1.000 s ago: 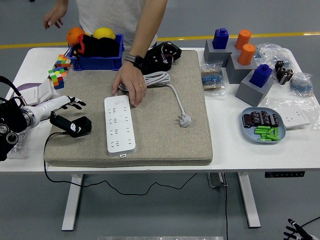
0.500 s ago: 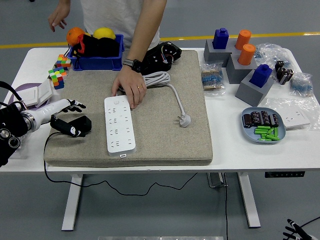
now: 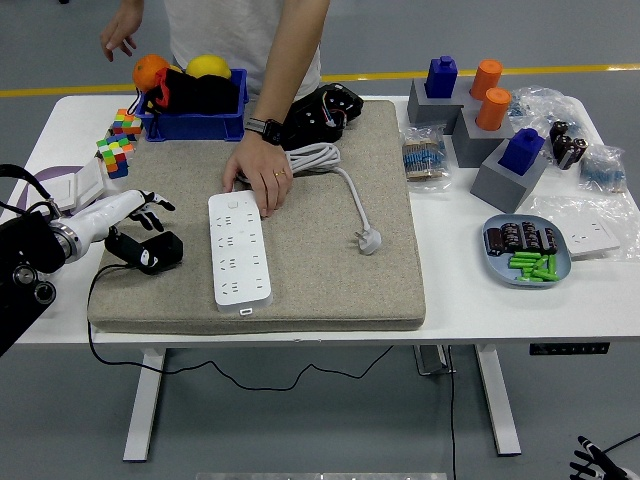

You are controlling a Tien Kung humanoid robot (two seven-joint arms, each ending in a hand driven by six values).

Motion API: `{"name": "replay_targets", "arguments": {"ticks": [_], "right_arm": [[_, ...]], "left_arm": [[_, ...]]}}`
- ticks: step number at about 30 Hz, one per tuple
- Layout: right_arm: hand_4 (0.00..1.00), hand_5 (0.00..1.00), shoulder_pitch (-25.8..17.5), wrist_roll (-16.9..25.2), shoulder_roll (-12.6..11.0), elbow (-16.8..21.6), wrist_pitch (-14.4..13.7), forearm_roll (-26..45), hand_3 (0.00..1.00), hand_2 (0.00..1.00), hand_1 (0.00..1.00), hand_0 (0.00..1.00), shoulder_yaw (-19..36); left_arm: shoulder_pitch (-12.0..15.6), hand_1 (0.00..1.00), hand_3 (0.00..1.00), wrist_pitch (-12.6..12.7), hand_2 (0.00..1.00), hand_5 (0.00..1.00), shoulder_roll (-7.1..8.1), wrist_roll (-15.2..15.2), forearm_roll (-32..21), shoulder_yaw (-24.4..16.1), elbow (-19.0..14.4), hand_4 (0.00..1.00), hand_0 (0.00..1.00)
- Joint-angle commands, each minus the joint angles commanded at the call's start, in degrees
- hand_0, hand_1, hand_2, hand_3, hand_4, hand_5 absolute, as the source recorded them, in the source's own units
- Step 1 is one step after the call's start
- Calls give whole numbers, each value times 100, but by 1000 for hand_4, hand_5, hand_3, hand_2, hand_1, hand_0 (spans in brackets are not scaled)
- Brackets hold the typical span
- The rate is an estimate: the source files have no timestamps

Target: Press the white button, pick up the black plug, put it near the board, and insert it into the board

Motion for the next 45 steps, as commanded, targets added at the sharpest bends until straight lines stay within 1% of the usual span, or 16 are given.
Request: {"name": "replay_targets", "arguments": {"ticks": [1,2,7,8,9,13,14,15,19,20,23,25,26,27,37,45], "right_arm": [[762,608,1,1,0,0,0,0,679,694,707,861,0],[761,608,1,2,0,0,-1,0,677,693,705,861,-1],[761,608,-4,7,0,-1,-2,0,677,693,705,861,-7],[760,607,-4,11,-1,-1,-5,2,678,690,701,860,-8],[760,607,-3,13,-3,-1,-7,2,678,690,701,860,-9],[760,607,2,27,-4,-2,-16,-1,678,690,701,860,0],[761,606,2,30,-6,-2,-17,1,676,689,701,862,-5],[761,606,3,32,-6,-3,-20,-2,676,689,701,862,-2],[761,606,8,46,-9,0,-26,8,676,689,701,862,-23],[761,604,8,48,-9,1,-27,9,675,687,701,862,-28],[761,604,5,51,-11,-2,-28,14,675,687,701,862,-48],[761,604,1,49,-14,-7,-25,17,675,687,701,862,-64],[760,606,1,48,-16,-7,-24,21,674,687,700,862,-73],[760,606,0,48,-18,-8,-23,24,674,687,700,862,-81],[760,599,18,42,-32,-6,-26,69,672,685,698,856,-167],[756,597,14,35,-46,-17,-28,59,672,684,696,855,-162]], "left_arm": [[-2,395,593,-10,417,2,0,10,-5,9,3,886,436],[-3,285,555,-22,328,2,-1,21,-7,22,6,768,281],[2,285,555,-41,328,2,-25,32,-17,35,49,768,281],[1,264,538,-35,309,2,-27,20,-26,36,54,807,295],[-1,264,538,-27,309,2,-27,6,-34,36,56,807,295],[-8,264,538,166,309,2,-30,-219,-74,20,33,807,295],[-11,262,510,221,305,2,-31,-282,-86,9,21,783,338],[-17,262,510,263,305,2,-33,-335,-98,-2,12,783,338],[-42,262,510,364,305,2,-42,-473,-104,-36,-29,783,338],[-44,241,470,379,280,2,-44,-490,-100,-42,-46,751,352],[-78,241,470,416,280,2,-48,-527,-90,-54,-166,751,352],[-141,241,470,436,280,2,-63,-542,-88,-15,-243,751,352],[-175,236,434,444,270,2,-75,-546,-83,10,-259,738,364],[-214,236,434,451,270,2,-92,-547,-78,42,-260,738,364],[-695,237,431,442,269,2,-358,-559,-74,517,119,744,371],[-911,236,423,364,263,2,-388,-527,-139,906,196,743,384]]}}
